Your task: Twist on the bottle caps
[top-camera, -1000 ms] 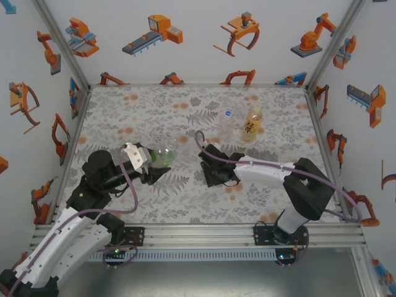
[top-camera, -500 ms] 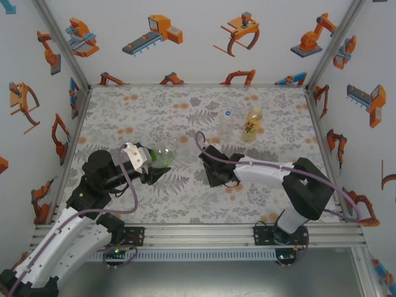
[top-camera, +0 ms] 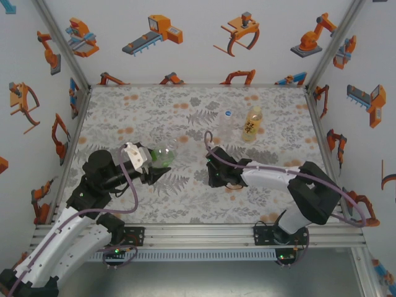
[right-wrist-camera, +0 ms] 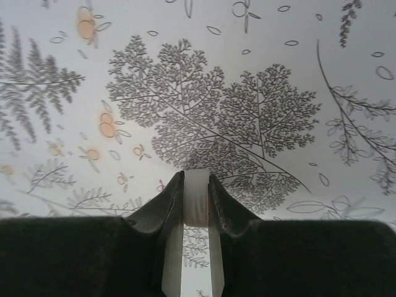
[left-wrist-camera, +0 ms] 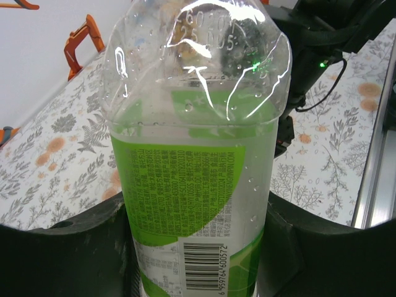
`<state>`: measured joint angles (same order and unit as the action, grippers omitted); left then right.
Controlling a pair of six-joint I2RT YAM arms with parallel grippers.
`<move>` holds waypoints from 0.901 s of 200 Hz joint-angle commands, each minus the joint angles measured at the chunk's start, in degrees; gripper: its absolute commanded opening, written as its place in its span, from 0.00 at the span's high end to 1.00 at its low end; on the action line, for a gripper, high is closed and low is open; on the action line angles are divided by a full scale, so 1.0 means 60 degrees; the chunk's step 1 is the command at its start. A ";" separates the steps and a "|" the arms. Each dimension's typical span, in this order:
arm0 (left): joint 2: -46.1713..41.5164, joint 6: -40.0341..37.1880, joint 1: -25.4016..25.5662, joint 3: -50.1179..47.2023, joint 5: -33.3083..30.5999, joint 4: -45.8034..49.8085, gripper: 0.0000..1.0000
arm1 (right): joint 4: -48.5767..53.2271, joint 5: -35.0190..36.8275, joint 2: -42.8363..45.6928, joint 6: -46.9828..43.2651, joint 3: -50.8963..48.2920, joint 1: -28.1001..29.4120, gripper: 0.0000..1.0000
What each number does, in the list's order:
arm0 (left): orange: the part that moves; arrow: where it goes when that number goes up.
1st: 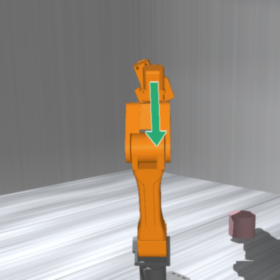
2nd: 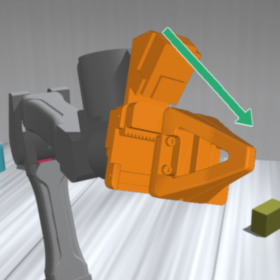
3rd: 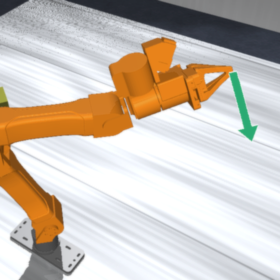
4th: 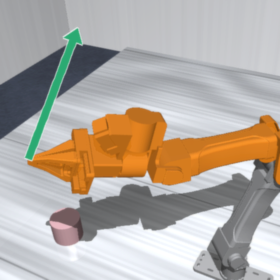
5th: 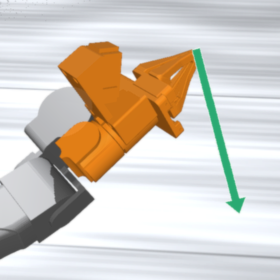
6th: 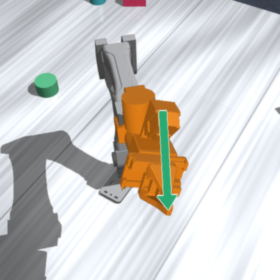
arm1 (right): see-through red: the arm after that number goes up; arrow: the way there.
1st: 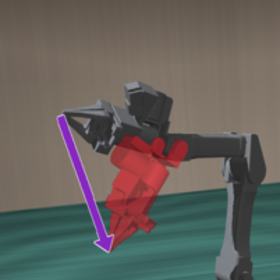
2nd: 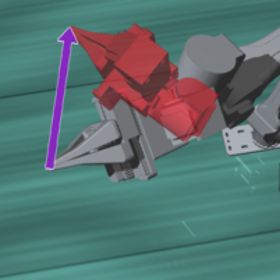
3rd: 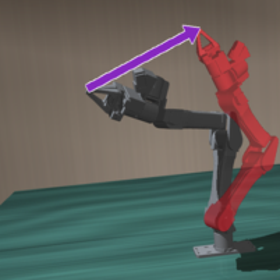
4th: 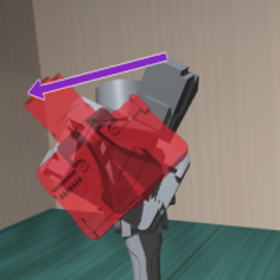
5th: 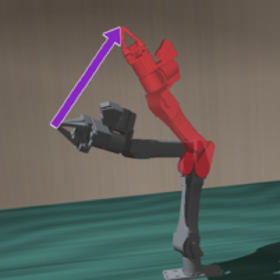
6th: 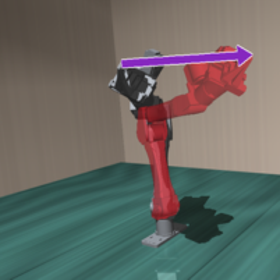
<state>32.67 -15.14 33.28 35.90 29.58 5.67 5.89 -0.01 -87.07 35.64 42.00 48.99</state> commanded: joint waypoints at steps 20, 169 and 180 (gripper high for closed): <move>0.0053 -0.0114 -0.0053 0.0394 0.0108 0.0020 0.58 | -0.2732 -0.1828 0.0249 0.1166 -0.1286 -0.0995 0.82; 0.0213 -0.0090 -0.0054 0.0389 0.0119 0.0012 0.58 | 0.1021 0.0940 0.0365 0.0004 -0.0930 -0.1310 0.45; 0.0197 -0.0105 -0.0053 0.0389 0.0117 -0.0005 0.58 | 0.1255 0.1046 0.0328 -0.0040 -0.0805 -0.1310 0.45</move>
<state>34.33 -15.11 33.28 35.90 29.58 5.67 1.85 1.30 -82.87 37.95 37.06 41.65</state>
